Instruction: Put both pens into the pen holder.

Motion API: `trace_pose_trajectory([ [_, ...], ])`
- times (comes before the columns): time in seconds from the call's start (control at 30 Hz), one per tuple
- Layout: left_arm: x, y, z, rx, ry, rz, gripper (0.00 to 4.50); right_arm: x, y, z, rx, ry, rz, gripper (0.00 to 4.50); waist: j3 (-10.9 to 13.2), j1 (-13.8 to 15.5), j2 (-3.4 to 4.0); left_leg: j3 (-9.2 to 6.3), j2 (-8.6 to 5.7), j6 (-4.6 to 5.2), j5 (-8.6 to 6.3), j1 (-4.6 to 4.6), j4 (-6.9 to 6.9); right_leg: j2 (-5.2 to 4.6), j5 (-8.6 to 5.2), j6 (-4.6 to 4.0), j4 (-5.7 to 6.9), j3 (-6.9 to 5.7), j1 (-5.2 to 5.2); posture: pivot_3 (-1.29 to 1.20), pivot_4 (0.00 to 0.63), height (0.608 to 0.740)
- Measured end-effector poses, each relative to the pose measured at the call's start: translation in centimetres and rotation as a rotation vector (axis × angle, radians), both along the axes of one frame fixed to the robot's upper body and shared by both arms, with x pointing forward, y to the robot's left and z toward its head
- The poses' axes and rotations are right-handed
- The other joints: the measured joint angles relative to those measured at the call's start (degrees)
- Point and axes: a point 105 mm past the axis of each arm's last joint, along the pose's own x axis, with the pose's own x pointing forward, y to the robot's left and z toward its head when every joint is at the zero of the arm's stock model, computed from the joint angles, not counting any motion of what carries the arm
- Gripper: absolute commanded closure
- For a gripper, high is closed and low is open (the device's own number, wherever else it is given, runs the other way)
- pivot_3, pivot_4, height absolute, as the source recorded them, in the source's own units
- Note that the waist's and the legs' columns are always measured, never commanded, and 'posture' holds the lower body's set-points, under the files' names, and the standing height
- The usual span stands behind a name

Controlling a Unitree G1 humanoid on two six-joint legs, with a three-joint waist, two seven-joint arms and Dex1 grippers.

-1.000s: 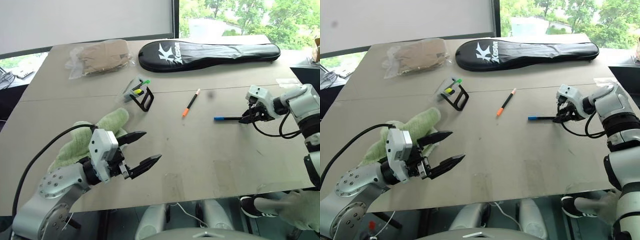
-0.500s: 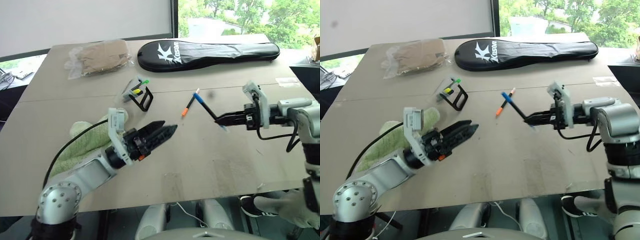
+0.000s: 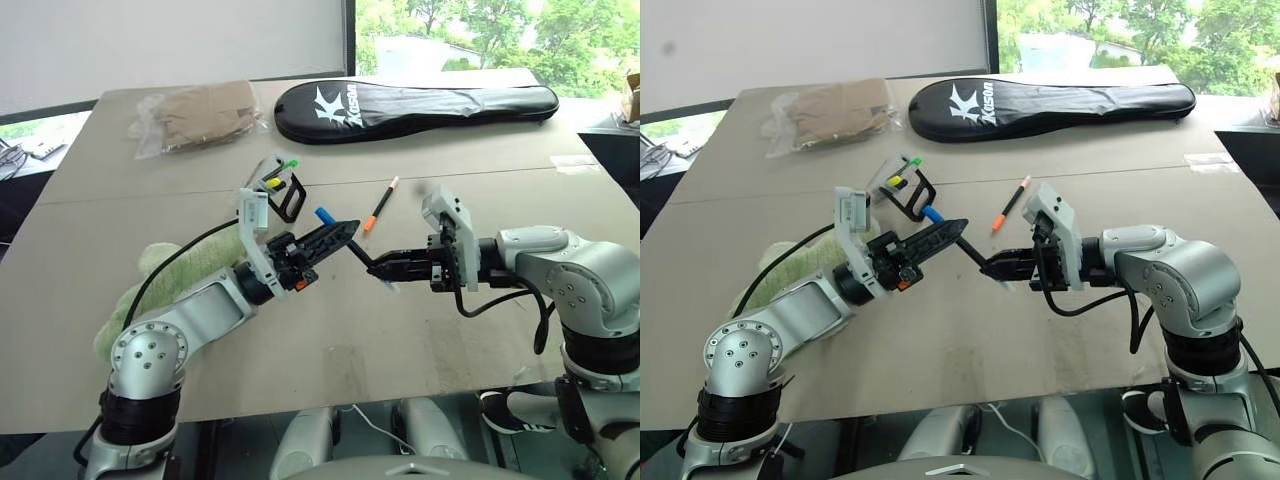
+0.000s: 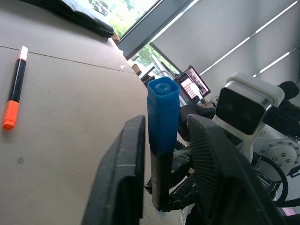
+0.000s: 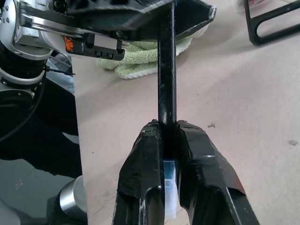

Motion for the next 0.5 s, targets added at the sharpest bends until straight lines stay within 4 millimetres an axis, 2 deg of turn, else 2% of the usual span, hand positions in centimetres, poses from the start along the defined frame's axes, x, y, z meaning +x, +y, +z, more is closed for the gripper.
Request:
trace_pose_trajectory([
  [0.1,0.0,0.3,0.1,0.002,-0.005,0.015,4.47,0.1,0.2,0.1,0.004,-0.030,0.011,4.50,0.0,-0.1,0.00,0.00,0.01,0.00,0.00,0.00,-0.01,0.01,0.00,0.00,0.00,0.00,0.00,0.00,0.150,0.740],
  [0.13,0.1,0.5,0.2,0.005,-0.017,0.028,4.50,0.3,0.4,0.2,0.019,-0.044,0.012,3.56,0.0,-0.1,0.00,0.00,0.02,0.00,0.00,0.00,-0.01,0.02,0.00,0.00,0.00,0.01,0.00,0.00,0.150,0.740],
  [0.23,0.0,1.0,1.3,0.020,-0.085,0.060,4.50,1.0,0.4,0.9,0.095,-0.067,-0.004,2.25,0.0,0.0,0.00,0.01,0.01,0.00,0.00,-0.02,0.00,0.02,0.00,0.00,-0.02,0.01,-0.01,0.00,0.150,0.740],
  [0.33,0.7,2.3,4.5,-0.007,-0.207,0.128,4.50,1.2,-0.6,1.7,0.124,-0.126,-0.014,0.93,0.0,0.6,-0.02,-0.08,0.01,0.00,0.00,-0.07,0.04,0.00,0.00,0.00,-0.03,-0.13,0.01,0.00,0.150,0.740],
  [0.4,1.3,2.7,7.9,0.021,-0.349,0.181,4.50,1.9,-1.5,2.7,0.134,-0.221,-0.057,0.06,0.1,1.1,-0.09,-0.12,0.01,-0.01,0.00,-0.11,0.11,0.04,0.00,0.00,-0.02,-0.20,0.01,0.00,0.150,0.740],
  [0.43,1.4,3.0,10.1,0.063,-0.453,0.224,4.50,2.2,-1.9,3.3,0.128,-0.291,-0.077,0.02,0.1,1.2,-0.10,-0.08,0.01,-0.01,0.00,-0.06,0.08,0.04,0.00,0.00,-0.04,-0.23,0.04,0.00,0.150,0.740],
  [0.47,1.8,3.3,11.9,0.188,-0.585,0.304,4.50,2.4,-2.6,4.1,0.117,-0.381,-0.089,0.02,0.1,1.2,-0.09,0.02,-0.02,0.00,0.00,-0.05,0.01,0.03,0.00,0.01,-0.08,-0.27,0.04,0.00,0.150,0.740],
  [0.5,1.9,3.4,12.1,0.216,-0.609,0.325,4.50,2.4,-2.8,4.3,0.117,-0.399,-0.091,0.02,0.0,1.1,-0.08,0.07,-0.02,0.00,0.00,-0.01,-0.04,0.03,0.00,0.02,-0.10,-0.23,0.04,0.00,0.150,0.740],
])
